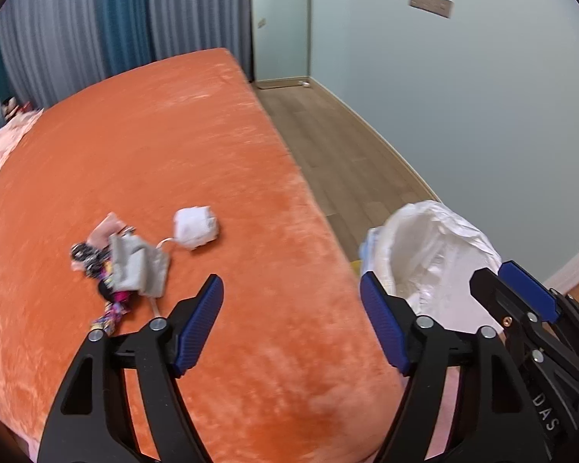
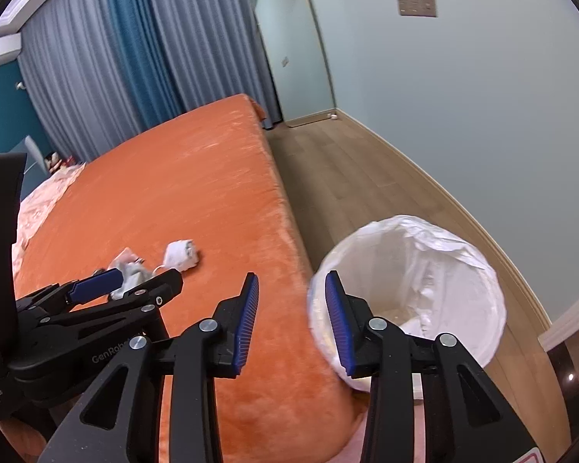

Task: Collect trash
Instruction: 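Move the right tool back to the pile and close on the grey pouch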

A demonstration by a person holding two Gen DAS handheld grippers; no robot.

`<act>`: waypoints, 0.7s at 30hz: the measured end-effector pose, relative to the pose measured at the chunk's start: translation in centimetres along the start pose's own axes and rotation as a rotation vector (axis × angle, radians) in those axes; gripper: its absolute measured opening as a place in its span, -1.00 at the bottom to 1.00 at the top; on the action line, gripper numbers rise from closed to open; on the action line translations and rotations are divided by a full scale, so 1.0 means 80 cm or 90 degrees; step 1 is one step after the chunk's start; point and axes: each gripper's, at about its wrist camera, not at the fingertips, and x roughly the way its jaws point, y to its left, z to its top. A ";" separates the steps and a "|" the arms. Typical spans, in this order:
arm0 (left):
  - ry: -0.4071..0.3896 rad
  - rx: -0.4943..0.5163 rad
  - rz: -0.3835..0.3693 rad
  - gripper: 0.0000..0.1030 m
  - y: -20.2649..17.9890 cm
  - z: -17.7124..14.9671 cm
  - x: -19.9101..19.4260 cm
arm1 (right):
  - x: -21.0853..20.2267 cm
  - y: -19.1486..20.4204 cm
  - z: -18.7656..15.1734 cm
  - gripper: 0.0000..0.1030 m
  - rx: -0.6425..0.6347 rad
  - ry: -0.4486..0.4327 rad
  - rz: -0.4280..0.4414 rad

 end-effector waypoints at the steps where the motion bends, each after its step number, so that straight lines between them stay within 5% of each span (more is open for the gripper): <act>1: 0.000 -0.007 0.004 0.38 0.009 -0.002 -0.001 | 0.001 0.008 -0.001 -0.30 -0.007 0.003 0.004; 21: 0.027 -0.151 0.091 0.51 0.184 -0.052 -0.002 | 0.046 0.146 -0.022 -0.07 -0.109 0.063 0.077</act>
